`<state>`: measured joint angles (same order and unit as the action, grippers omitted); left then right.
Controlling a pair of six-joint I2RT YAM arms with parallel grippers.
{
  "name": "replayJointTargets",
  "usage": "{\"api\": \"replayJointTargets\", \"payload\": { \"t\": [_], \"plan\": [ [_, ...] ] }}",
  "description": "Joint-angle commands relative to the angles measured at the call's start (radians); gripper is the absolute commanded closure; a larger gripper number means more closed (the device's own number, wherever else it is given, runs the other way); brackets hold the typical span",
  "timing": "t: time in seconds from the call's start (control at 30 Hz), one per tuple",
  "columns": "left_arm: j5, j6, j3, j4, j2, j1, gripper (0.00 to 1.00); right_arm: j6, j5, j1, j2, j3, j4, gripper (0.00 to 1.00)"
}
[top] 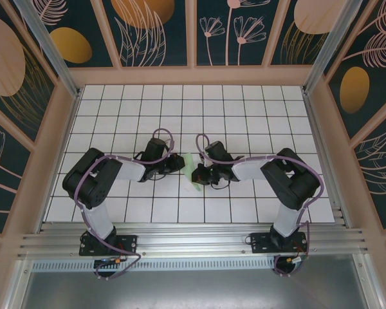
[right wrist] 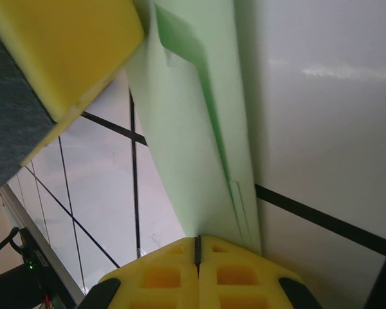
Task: Fold a paper plane with a square sheet of paper (pick it up from the middle)
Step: Fold the wing for the fifth time at the center of the table.
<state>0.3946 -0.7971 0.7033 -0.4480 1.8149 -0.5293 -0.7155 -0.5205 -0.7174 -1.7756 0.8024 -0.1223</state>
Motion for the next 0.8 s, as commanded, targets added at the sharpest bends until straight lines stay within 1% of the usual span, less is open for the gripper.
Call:
{"api": "replayJointTargets", "payload": {
  "t": [0.0,0.1,0.27,0.37,0.43,0.53,0.77],
  "plan": [
    [-0.034,0.026,0.005,0.058,0.045,0.002,0.85,-0.008,-0.002,-0.01,0.016,0.055,0.007,1.0],
    [-0.024,0.026,0.01,0.057,0.049,0.002,0.85,-0.001,-0.008,-0.009,-0.019,0.096,0.013,1.0],
    [-0.011,0.021,0.018,0.053,0.057,0.002,0.84,0.006,-0.019,-0.014,-0.122,0.19,0.05,1.0],
    [-0.012,0.022,0.023,0.058,0.056,0.002,0.84,0.014,0.006,-0.017,-0.176,0.229,0.092,1.0],
    [-0.018,0.021,0.025,0.066,0.054,0.002,0.84,0.017,0.037,-0.018,-0.192,0.224,0.117,1.0],
    [-0.024,0.021,0.024,0.069,0.054,0.002,0.84,0.021,0.054,-0.017,-0.198,0.201,0.14,1.0],
    [-0.057,0.018,0.03,0.091,0.06,0.002,0.85,0.04,0.057,-0.034,-0.117,0.131,0.16,1.0]
  ]
}}
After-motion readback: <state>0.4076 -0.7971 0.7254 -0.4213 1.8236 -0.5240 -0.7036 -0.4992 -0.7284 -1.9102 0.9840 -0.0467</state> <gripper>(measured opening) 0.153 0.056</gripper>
